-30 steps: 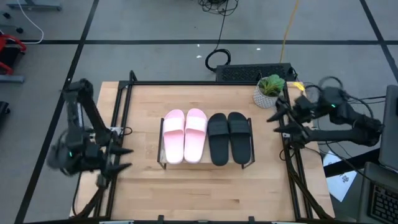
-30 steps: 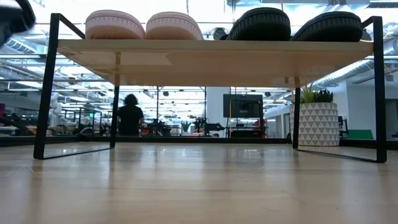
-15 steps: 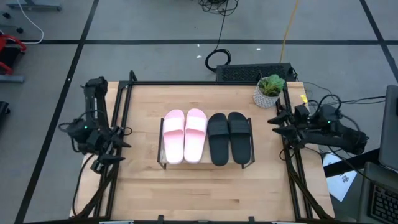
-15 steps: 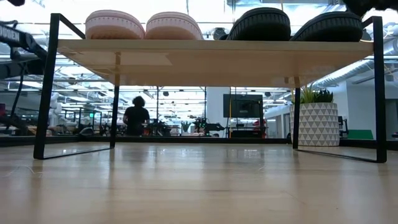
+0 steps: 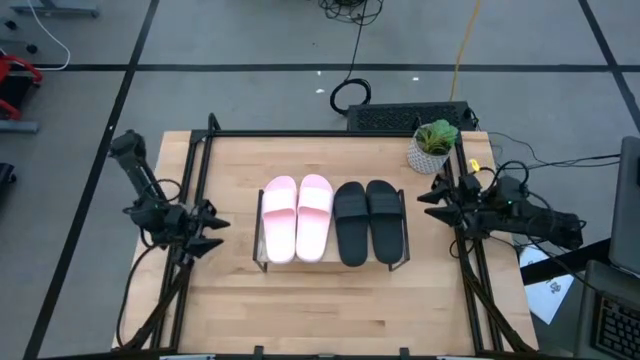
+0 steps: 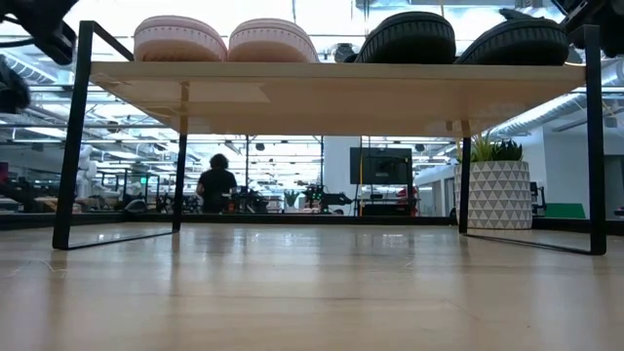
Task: Pick and place slides into the shelf
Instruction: Return to Home Position
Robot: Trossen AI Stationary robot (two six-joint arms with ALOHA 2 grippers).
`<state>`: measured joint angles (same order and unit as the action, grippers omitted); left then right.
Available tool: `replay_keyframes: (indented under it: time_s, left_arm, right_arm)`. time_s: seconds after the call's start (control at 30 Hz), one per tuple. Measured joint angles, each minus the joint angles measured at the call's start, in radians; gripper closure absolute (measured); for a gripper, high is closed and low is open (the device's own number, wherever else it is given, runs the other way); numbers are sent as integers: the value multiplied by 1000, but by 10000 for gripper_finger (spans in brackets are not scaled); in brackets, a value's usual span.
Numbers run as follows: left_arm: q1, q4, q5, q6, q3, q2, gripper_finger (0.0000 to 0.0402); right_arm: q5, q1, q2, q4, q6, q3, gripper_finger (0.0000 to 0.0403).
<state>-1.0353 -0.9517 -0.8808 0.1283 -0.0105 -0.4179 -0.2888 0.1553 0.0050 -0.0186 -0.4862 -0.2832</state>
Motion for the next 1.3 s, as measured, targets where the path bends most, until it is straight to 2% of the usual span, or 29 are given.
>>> replay_keyframes:
  time_s: [0.13,0.27,0.43,0.5,0.63,0.83,1.0,1.17,1.3]
  left_arm:
    - [155,55,149,-75,0,0,176]
    - [292,100,236,-94,0,18,176]
    - [441,244,386,-166,0,95,176]
    - [502,303,458,-186,0,139,176]
    - [609,419,560,-201,0,238,176]
    - [745,707,721,-340,-1,410,176]
    - [815,766,853,-356,-13,411,176]
    - [849,904,882,-394,-12,413,176]
    - [865,935,881,-413,-12,414,176]
  right_arm:
    - [-30,1,0,-137,24,96,218]
    - [-30,12,0,-141,30,123,218]
    - [-60,83,0,-143,79,125,218]
    - [-103,128,0,-138,80,125,218]
    - [-265,242,0,-126,77,125,218]
    - [-473,451,0,-95,53,125,218]
    - [-630,596,0,-75,38,125,218]
    - [-757,680,0,-85,18,163,218]
    - [-753,699,0,-198,-15,219,218]
